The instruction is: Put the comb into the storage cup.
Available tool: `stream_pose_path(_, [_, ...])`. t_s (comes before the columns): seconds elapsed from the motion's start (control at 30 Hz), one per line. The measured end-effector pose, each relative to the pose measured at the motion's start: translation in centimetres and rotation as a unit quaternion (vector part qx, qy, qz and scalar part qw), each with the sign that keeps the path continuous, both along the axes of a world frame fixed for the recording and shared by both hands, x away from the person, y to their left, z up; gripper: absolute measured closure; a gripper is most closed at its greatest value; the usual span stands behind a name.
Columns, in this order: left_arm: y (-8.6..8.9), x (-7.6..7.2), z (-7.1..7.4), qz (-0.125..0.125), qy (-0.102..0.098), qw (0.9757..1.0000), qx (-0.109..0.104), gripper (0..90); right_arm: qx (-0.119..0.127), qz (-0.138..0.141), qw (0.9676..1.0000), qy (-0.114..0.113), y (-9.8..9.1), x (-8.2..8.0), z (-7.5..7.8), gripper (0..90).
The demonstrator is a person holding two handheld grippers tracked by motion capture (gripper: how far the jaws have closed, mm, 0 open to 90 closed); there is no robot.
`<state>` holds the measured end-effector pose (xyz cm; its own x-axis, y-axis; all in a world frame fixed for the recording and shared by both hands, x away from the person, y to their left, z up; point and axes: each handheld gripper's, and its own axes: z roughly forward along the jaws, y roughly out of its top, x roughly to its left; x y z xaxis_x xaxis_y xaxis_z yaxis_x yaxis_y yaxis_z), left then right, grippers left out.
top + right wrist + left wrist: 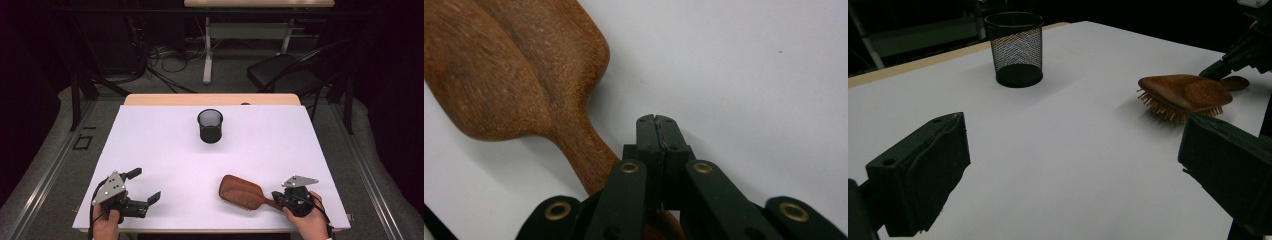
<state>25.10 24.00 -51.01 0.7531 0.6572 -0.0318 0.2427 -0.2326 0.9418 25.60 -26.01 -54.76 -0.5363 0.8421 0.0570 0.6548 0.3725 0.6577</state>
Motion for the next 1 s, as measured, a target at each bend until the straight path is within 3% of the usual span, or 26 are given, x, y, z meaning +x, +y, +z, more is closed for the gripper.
stream_pose_path(1.0, [-0.1, 0.0, 0.0, -0.002, 0.0, 1.0, -0.001, 0.3, 0.005, 0.019, 0.9997, 0.011, 0.9, -2.0, -0.3, 89.7])
